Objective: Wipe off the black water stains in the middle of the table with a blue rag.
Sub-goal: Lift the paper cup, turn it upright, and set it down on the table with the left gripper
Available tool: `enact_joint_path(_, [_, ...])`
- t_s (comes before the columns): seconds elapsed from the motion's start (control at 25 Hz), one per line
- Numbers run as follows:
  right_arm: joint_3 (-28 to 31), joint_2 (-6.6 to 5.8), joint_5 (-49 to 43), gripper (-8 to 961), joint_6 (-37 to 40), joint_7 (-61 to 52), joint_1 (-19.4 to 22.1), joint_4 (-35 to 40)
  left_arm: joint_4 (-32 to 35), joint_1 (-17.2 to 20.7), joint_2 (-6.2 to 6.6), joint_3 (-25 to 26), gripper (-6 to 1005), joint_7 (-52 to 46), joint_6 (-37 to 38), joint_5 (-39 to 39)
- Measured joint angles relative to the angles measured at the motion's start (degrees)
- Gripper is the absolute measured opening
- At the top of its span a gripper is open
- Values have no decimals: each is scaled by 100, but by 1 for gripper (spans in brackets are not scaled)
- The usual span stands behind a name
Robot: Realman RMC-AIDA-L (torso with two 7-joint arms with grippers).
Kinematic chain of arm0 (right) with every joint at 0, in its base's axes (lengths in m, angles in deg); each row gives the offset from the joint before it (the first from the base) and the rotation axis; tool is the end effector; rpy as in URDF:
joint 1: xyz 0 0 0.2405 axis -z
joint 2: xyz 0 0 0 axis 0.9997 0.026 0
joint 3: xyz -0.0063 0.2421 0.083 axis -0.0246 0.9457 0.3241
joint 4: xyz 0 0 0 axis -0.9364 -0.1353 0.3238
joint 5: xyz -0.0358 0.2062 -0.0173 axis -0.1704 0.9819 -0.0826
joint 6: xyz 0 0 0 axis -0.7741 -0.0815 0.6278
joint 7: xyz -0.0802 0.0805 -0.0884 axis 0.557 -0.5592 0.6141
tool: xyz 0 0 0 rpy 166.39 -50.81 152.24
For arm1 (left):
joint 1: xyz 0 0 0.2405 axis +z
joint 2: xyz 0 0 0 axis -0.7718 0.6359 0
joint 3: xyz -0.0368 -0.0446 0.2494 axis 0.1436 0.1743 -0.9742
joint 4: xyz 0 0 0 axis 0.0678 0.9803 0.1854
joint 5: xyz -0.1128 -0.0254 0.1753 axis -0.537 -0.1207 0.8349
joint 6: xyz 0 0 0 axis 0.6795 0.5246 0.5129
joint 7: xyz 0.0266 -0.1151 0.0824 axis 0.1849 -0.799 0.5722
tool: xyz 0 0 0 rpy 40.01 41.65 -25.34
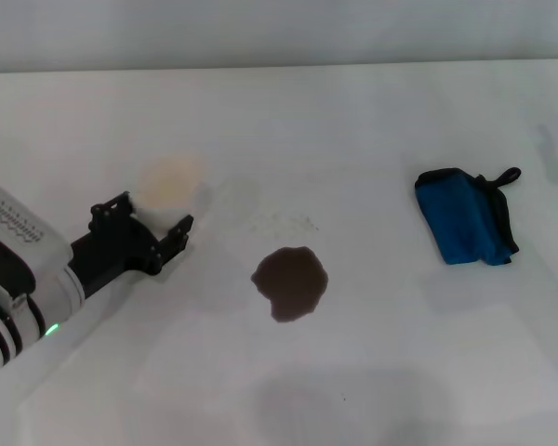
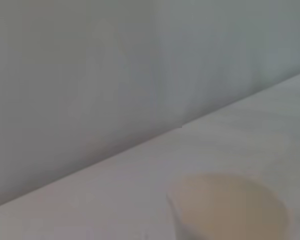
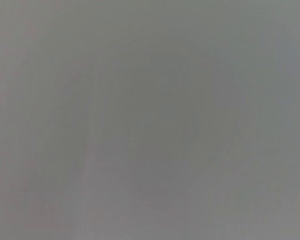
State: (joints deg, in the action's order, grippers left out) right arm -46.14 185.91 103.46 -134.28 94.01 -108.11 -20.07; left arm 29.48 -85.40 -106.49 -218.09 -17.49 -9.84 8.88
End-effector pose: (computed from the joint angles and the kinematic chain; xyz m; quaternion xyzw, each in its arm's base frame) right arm 0.3588 0.2877 0.0780 -0.6447 0.1475 0.3783 0.6477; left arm -0.2956 0.3319 -0.1041 -0.9054 -0.1610 -0.1624 0.3578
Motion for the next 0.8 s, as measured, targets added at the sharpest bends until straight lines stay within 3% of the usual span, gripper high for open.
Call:
enact_joint_path(0.56, [3, -4, 3, 478, 107, -85, 19, 108, 110, 269, 10, 148, 601, 185, -104, -41])
enact_joint_path(0.8, [3, -4, -39, 478, 109, -111, 99, 181, 108, 276, 10, 159, 711, 284, -130, -34])
